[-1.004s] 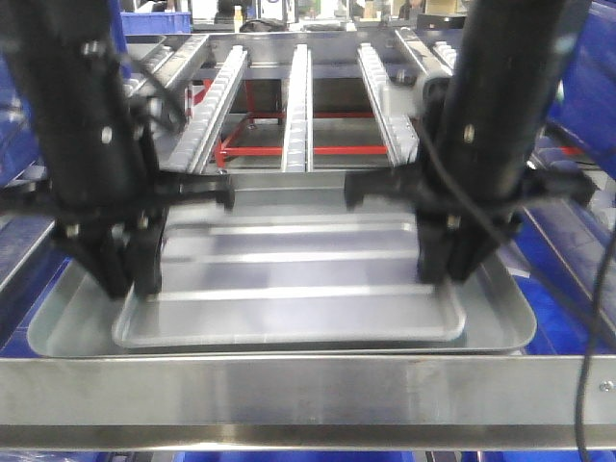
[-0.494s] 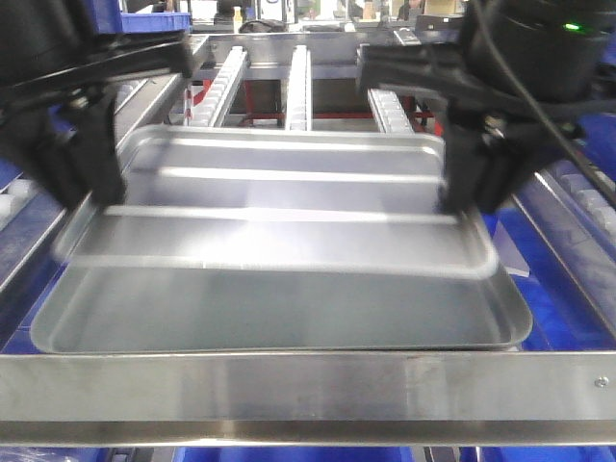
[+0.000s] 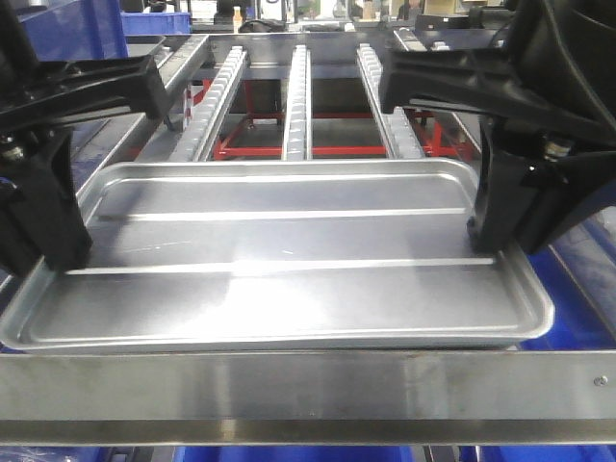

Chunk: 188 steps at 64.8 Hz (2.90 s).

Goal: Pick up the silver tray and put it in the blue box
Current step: 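Lift the silver tray off the rack with both grippers, then hold the tray level with both grippers while the base turns away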

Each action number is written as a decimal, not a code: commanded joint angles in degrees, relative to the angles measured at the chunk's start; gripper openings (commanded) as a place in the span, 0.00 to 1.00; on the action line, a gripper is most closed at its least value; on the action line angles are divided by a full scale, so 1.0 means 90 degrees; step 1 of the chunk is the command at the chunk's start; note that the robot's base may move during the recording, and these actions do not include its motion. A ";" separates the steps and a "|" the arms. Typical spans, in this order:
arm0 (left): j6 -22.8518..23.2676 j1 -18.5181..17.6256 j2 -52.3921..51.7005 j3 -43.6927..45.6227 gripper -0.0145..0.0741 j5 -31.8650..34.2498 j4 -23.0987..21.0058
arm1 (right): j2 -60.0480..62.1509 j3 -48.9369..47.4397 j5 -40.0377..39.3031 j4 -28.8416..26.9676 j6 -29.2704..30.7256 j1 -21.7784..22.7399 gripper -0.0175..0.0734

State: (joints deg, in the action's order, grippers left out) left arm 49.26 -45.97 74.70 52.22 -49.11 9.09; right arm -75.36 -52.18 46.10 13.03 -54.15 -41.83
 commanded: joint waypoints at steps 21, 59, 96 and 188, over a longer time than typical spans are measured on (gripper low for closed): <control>0.0090 -0.0037 -0.0205 0.0132 0.15 0.0023 0.0283 | 0.0225 -0.0137 -0.0096 0.0301 -0.0038 0.0020 0.25; 0.0090 -0.0037 -0.0193 0.0132 0.15 0.0344 0.0392 | 0.0225 -0.0138 -0.0055 0.0296 -0.0038 0.0020 0.25; 0.0090 -0.0037 -0.0193 0.0132 0.15 0.0344 0.0392 | 0.0225 -0.0138 -0.0056 0.0296 -0.0038 0.0020 0.25; 0.0090 -0.0037 -0.0193 0.0132 0.15 0.0344 0.0379 | 0.0217 -0.0138 -0.0054 0.0296 -0.0038 0.0020 0.25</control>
State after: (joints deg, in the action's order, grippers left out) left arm 49.26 -45.97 74.67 52.12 -47.04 11.09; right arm -75.27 -52.06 45.87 13.22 -54.59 -41.83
